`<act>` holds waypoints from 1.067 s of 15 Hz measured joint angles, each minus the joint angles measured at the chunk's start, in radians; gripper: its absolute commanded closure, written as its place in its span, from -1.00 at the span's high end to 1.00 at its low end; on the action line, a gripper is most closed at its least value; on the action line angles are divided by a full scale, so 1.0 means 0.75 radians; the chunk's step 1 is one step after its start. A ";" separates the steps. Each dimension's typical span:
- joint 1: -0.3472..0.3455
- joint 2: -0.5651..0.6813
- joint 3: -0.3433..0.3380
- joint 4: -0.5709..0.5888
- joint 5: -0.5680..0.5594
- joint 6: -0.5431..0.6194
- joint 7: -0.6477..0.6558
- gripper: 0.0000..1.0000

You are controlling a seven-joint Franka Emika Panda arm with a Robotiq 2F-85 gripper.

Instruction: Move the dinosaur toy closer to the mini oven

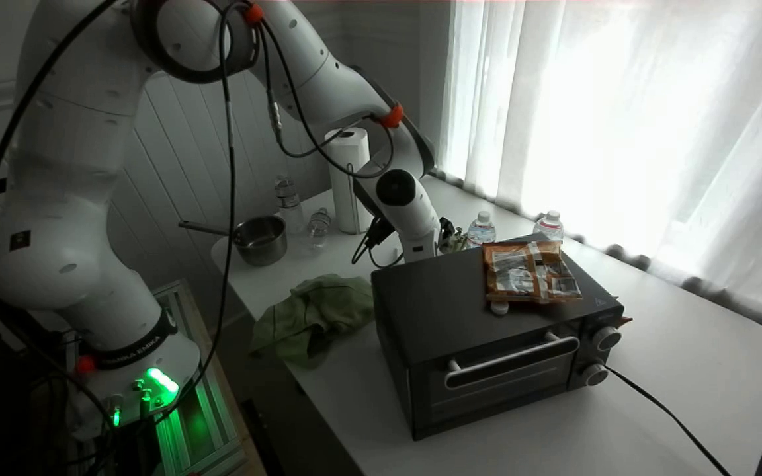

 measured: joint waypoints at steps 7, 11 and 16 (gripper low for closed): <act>0.001 -0.017 -0.001 0.002 -0.024 0.003 0.002 1.00; 0.009 -0.068 -0.010 -0.021 -0.101 0.018 0.005 1.00; 0.031 -0.194 -0.016 -0.159 -0.379 -0.016 0.055 1.00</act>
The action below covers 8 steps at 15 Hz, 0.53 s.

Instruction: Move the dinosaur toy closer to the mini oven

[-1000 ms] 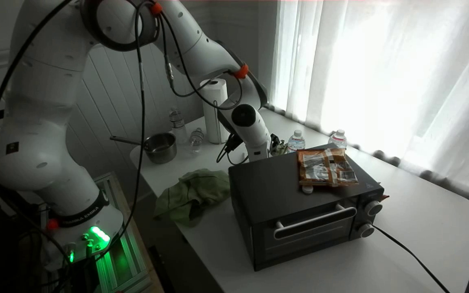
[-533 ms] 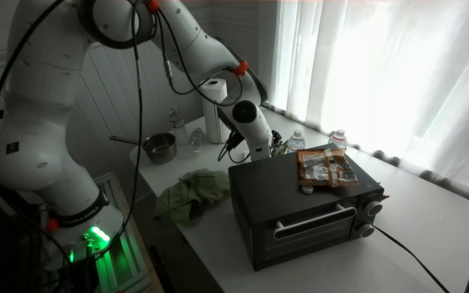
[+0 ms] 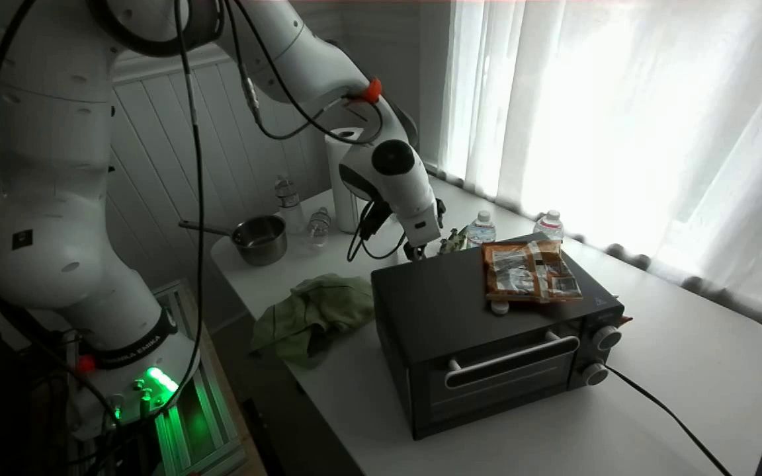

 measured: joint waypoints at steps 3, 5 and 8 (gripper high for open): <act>0.033 -0.134 0.002 -0.152 -0.232 -0.018 0.010 1.00; 0.068 -0.240 0.001 -0.235 -0.327 -0.012 -0.007 1.00; 0.106 -0.406 0.001 -0.306 -0.436 0.012 -0.036 1.00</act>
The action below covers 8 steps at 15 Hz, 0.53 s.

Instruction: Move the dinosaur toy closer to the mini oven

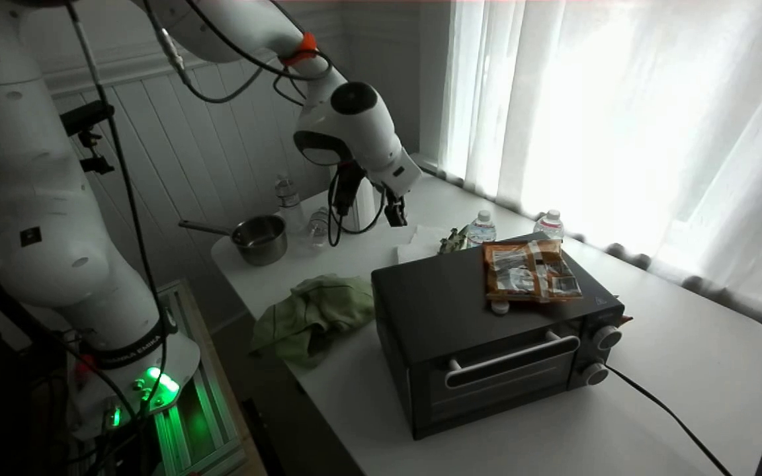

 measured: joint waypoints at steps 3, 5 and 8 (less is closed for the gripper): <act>0.002 -0.164 -0.002 -0.045 -0.073 0.000 -0.029 1.00; -0.007 -0.263 -0.011 -0.075 -0.159 0.000 -0.029 1.00; -0.049 -0.392 -0.028 -0.125 -0.318 -0.017 -0.030 1.00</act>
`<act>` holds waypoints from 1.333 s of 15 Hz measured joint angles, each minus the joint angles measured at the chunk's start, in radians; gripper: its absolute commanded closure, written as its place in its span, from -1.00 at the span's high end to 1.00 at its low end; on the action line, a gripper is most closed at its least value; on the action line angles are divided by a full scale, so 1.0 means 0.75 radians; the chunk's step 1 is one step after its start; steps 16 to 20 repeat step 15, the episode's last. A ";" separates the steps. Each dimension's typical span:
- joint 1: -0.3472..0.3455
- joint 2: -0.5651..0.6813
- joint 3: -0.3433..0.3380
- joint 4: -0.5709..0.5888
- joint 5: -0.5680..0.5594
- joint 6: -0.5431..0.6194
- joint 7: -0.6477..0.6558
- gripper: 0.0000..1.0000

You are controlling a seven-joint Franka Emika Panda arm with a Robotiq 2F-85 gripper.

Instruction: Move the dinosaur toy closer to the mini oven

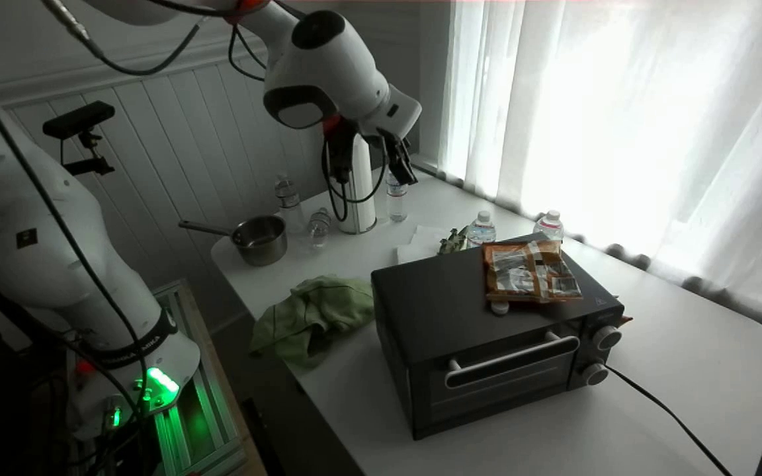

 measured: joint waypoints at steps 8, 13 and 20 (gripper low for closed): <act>-0.119 -0.354 -0.159 -0.040 -0.313 -0.747 -0.195 1.00; -0.136 -0.412 -0.218 -0.019 -0.388 -0.982 -0.234 1.00; -0.133 -0.401 -0.212 -0.019 -0.388 -0.978 -0.234 1.00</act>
